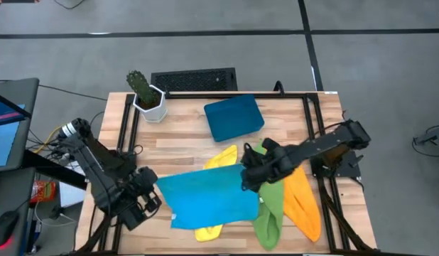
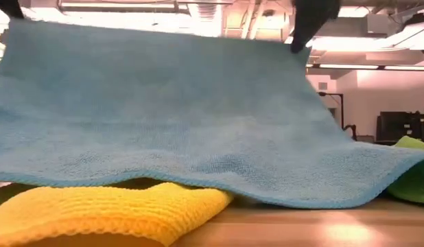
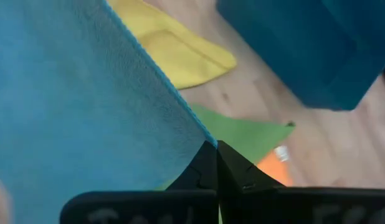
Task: Fold microfiber towels
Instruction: Fold the blue microfiber cloth
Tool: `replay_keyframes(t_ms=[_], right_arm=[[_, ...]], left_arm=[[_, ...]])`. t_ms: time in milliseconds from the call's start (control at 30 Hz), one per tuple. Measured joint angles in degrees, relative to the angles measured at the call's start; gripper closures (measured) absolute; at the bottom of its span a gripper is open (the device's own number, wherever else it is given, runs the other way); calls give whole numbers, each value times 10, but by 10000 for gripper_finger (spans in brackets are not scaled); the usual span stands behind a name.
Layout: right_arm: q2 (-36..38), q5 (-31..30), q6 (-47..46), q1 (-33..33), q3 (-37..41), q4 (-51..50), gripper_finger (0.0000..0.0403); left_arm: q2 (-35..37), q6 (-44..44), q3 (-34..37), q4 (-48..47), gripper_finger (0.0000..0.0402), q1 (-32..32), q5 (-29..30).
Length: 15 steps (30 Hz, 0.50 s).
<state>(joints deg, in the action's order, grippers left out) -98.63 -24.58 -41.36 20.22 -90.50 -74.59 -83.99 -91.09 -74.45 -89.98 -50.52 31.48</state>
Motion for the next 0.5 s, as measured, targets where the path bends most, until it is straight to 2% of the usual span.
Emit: replay_keyframes(t_ms=[300,500], right_arm=[[-8,-16,104,-97,57,24,391],[7,-8,139,-125,93,83,393]], left_arm=[[68,56,72,4,401,60,19],[107,89,108,4,401,76,17]])
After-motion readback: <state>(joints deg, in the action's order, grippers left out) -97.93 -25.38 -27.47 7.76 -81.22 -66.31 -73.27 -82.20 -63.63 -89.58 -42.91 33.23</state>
